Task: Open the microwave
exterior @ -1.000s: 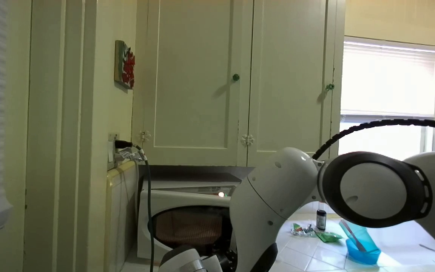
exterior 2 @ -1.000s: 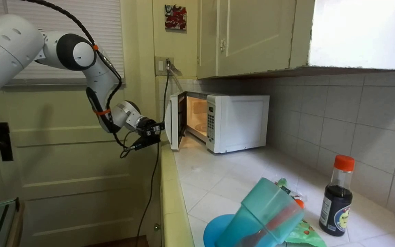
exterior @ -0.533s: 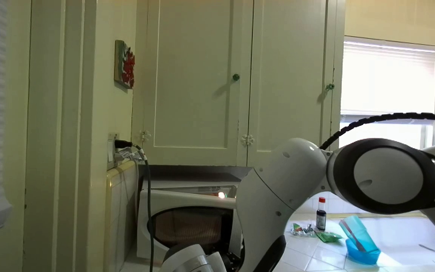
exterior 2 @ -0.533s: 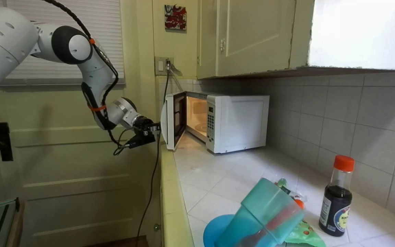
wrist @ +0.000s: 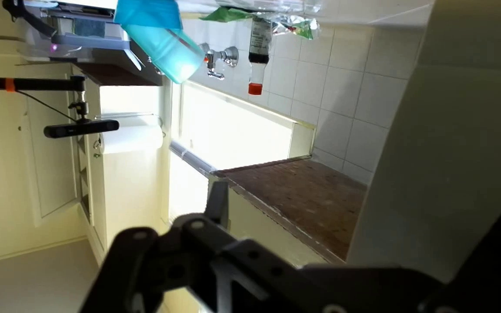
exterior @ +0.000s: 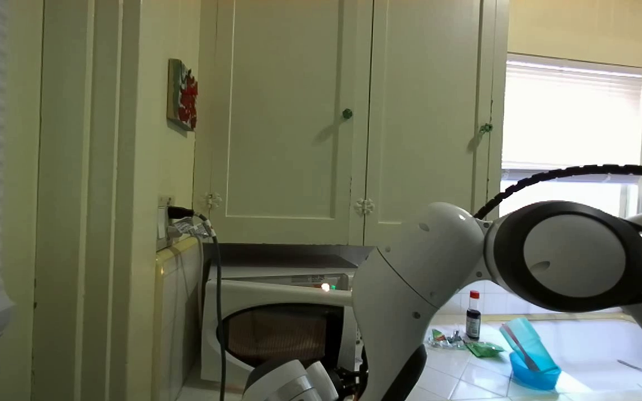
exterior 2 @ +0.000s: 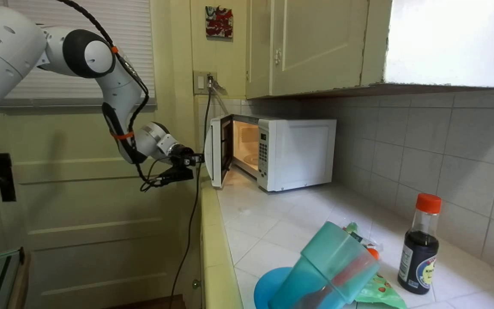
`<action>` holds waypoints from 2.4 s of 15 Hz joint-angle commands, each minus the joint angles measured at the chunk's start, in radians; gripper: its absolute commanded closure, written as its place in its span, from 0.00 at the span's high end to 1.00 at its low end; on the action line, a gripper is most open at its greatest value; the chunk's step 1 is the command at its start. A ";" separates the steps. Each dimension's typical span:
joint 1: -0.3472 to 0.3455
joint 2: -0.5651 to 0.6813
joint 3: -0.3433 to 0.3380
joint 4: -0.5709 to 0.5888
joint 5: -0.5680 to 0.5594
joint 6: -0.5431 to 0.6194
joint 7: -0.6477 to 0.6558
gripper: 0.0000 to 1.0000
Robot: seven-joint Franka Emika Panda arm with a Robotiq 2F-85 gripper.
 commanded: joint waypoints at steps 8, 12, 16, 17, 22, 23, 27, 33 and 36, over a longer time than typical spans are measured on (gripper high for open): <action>0.059 0.110 -0.027 0.154 -0.088 -0.091 -0.126 1.00; 0.062 0.113 -0.006 0.172 -0.150 -0.015 -0.150 1.00; 0.084 0.106 0.008 0.184 -0.275 0.118 -0.202 1.00; 0.079 0.095 0.015 0.174 -0.274 0.146 -0.211 1.00; -0.014 -0.025 0.059 0.002 -0.125 0.258 -0.277 1.00; -0.044 -0.073 0.060 -0.074 -0.118 0.318 -0.255 1.00; -0.141 -0.231 0.056 -0.260 -0.066 0.539 -0.169 1.00; -0.219 -0.550 0.026 -0.563 0.002 0.718 -0.037 1.00; -0.200 -0.628 0.000 -0.613 0.064 0.572 -0.017 1.00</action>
